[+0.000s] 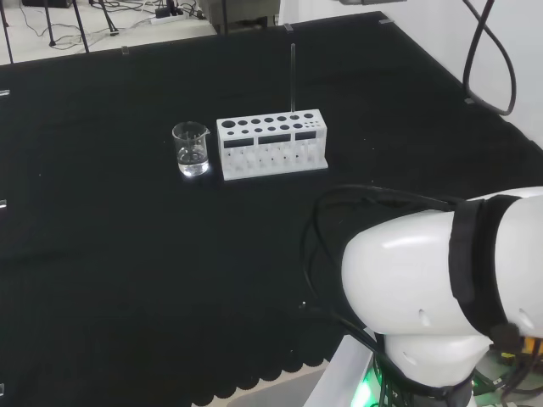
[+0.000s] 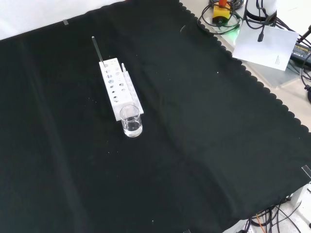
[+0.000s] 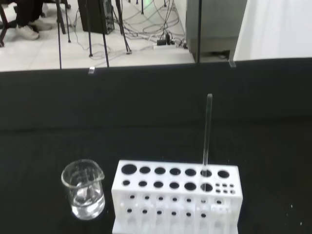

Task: Take the glass rod from the white test tube rack.

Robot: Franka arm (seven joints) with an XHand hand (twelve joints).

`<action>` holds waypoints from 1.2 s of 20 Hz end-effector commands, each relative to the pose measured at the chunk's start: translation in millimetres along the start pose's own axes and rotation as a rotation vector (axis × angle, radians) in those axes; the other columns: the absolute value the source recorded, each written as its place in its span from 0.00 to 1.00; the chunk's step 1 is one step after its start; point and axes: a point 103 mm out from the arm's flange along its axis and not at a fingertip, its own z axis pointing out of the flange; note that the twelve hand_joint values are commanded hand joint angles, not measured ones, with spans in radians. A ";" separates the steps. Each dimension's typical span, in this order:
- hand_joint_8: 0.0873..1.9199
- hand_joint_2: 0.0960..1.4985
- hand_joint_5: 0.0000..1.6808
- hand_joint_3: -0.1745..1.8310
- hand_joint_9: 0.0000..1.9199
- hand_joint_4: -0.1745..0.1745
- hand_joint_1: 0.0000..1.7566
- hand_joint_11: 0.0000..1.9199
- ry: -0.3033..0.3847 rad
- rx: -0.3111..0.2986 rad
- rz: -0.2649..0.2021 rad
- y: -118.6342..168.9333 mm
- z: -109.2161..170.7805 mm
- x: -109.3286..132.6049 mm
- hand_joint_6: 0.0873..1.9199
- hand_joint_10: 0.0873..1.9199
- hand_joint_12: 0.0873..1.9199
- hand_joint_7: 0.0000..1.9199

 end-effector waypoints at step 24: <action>0.13 0.84 0.02 0.00 0.00 0.02 0.34 0.00 0.003 0.124 0.025 191.6 77.0 -45.4 0.00 0.22 0.47 0.00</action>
